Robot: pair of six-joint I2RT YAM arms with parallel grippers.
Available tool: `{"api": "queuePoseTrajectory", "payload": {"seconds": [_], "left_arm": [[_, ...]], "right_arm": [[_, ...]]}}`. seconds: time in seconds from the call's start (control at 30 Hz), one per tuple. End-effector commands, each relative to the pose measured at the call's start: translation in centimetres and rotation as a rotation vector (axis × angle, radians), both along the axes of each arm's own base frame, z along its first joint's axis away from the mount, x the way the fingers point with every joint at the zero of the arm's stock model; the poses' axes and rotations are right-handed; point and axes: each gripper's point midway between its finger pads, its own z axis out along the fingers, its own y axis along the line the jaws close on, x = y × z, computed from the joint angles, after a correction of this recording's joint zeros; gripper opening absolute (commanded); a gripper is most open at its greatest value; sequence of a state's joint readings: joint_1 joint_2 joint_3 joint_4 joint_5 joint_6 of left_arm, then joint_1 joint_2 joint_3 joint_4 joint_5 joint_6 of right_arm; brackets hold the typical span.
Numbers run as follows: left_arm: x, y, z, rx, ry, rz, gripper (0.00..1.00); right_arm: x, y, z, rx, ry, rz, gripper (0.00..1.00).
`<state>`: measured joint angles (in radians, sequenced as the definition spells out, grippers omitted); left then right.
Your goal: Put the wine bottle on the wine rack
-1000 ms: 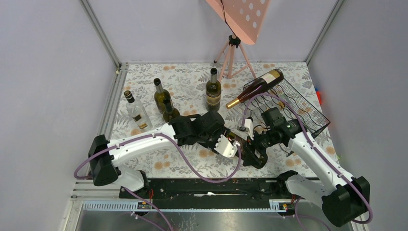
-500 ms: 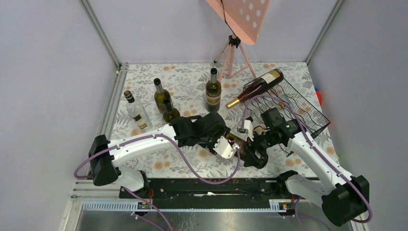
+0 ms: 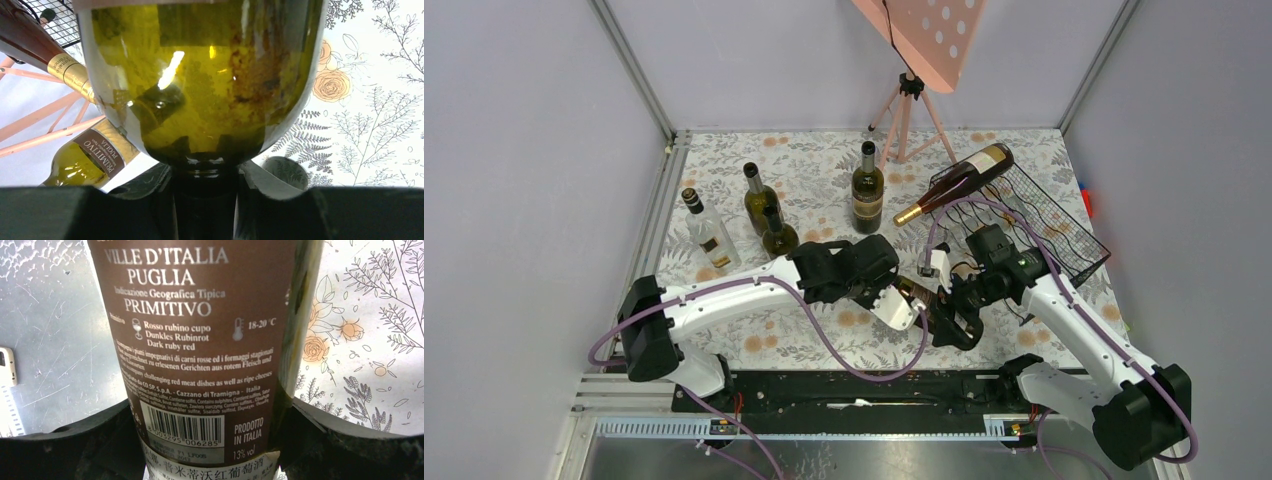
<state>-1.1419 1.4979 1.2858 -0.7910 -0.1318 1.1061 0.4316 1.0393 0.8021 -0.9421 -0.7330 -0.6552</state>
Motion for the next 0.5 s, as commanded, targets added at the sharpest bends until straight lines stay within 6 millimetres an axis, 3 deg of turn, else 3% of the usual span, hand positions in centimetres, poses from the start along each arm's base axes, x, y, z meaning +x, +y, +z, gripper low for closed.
{"api": "queuePoseTrajectory", "payload": {"seconds": [0.0,0.17,0.47], "left_arm": [[0.3,-0.9,1.0,-0.072,0.01,0.059,0.0],[0.2,0.1,0.2,-0.114,0.097,0.148,0.0],[0.9,2.6,-1.4,-0.205,0.172,0.296,0.0]], "right_arm": [[0.5,1.3,2.2,0.085,-0.067,0.023,0.54],[2.2,0.3,2.5,0.02,-0.146,-0.059,0.86],[5.0,-2.8,4.6,-0.084,-0.38,-0.223,0.96]]}}
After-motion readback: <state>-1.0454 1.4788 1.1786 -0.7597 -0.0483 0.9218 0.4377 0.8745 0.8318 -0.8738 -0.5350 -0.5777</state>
